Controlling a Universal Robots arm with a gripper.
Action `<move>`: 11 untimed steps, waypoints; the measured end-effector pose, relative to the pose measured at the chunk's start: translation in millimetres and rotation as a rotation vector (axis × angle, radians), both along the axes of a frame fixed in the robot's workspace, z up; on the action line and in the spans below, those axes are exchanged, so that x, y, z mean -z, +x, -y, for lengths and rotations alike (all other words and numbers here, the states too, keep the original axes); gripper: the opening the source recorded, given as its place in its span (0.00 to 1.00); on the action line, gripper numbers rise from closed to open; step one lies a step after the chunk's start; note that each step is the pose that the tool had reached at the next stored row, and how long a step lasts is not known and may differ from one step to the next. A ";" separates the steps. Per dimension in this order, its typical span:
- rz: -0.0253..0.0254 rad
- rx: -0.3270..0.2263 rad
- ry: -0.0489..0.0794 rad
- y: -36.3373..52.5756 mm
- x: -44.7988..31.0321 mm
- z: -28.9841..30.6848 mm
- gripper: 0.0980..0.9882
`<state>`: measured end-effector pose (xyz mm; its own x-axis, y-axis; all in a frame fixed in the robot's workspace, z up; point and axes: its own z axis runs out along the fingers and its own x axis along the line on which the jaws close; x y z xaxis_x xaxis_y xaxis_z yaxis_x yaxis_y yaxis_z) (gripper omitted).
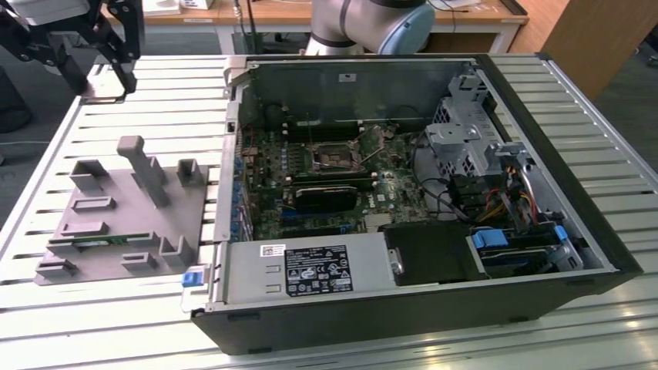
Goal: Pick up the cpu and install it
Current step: 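Pick up the cpu and move it towards the insertion slot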
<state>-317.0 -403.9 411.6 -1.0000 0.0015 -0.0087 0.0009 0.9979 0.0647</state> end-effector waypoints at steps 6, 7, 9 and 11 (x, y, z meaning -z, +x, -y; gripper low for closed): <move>0.0000 0.000 0.000 5.1 0.0 -0.2 0.50; 0.0000 0.000 0.000 6.0 0.0 -0.3 0.50; 0.0000 0.000 0.000 7.8 0.0 -0.3 0.50; 0.0000 0.000 0.000 9.7 0.0 -0.4 0.50</move>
<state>-307.3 -403.6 411.6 -1.0000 0.0015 -0.0087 0.0009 0.9979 0.0646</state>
